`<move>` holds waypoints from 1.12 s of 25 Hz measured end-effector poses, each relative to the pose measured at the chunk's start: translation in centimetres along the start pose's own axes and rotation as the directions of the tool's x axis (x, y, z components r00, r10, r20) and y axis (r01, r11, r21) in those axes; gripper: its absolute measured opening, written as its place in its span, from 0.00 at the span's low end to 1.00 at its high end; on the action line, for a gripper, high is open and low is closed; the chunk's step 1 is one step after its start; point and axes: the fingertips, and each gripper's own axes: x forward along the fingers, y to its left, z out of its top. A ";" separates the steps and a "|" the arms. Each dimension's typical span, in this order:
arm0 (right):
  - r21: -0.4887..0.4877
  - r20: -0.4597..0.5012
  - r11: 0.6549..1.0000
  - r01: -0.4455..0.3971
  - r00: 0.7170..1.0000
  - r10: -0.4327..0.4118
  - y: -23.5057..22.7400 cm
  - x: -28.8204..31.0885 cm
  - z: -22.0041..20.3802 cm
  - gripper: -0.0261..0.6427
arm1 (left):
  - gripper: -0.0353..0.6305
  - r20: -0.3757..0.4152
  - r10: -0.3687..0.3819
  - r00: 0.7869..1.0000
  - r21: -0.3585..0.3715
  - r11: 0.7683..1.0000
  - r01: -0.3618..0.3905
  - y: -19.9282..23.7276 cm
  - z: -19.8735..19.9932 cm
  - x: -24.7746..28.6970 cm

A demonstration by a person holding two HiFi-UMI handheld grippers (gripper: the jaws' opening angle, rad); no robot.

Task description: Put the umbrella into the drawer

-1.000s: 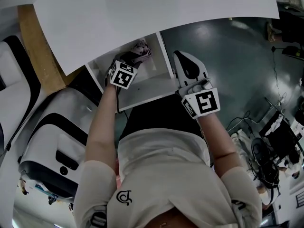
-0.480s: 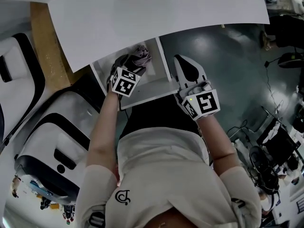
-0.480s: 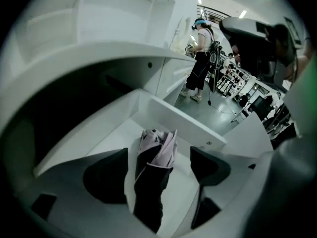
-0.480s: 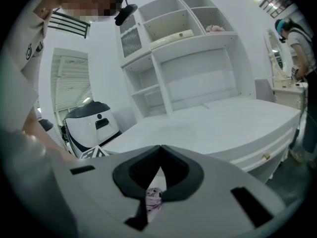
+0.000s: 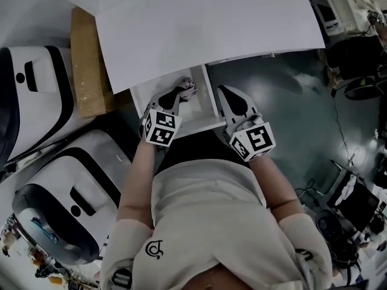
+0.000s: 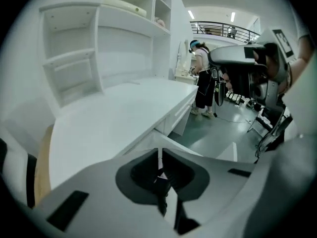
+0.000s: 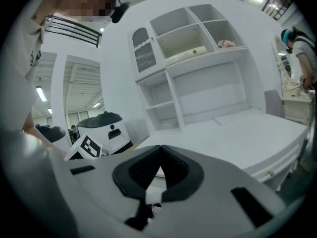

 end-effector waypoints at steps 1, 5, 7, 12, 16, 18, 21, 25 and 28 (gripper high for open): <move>-0.010 0.005 1.000 -0.011 1.000 0.012 0.5 -0.2 0.5 0.05 | 0.09 0.020 0.018 1.000 -0.005 1.000 -0.017 0.1 0.5 -0.9; -0.054 0.028 0.997 -0.060 0.998 0.062 2.3 -0.9 2.4 0.05 | 0.07 0.126 0.065 0.990 -0.058 0.997 -0.058 0.6 3.1 -4.8; -0.083 0.042 0.993 -0.087 0.995 0.091 2.9 -0.9 3.5 0.05 | 0.07 0.189 0.087 0.978 -0.074 0.995 -0.074 1.0 4.8 -6.8; -0.142 0.091 0.981 -0.135 0.985 0.149 4.0 -0.7 6.6 0.05 | 0.07 0.347 0.133 0.929 -0.122 0.988 -0.096 2.1 8.9 -11.9; -0.194 0.126 0.968 -0.158 0.975 0.185 5.1 -0.6 9.3 0.05 | 0.07 0.487 0.166 0.858 -0.151 0.983 -0.105 2.9 12.8 -16.5; -0.215 0.138 0.961 -0.174 0.969 0.206 5.6 -0.4 10.0 0.05 | 0.07 0.538 0.185 0.822 -0.148 0.981 -0.124 3.4 14.1 -18.7; -0.264 0.173 0.946 -0.186 0.956 0.236 6.2 0.3 11.9 0.05 | 0.07 0.613 0.223 0.758 -0.152 0.975 -0.164 4.8 15.8 -21.6; -0.286 0.211 0.941 -0.181 0.946 0.246 7.0 0.1 13.2 0.05 | 0.07 0.672 0.276 0.687 -0.189 0.961 -0.201 6.0 16.1 -25.4; -0.292 0.227 0.939 -0.181 0.941 0.252 7.2 0.1 14.2 0.05 | 0.07 0.696 0.304 0.651 -0.209 0.952 -0.222 6.6 16.1 -27.5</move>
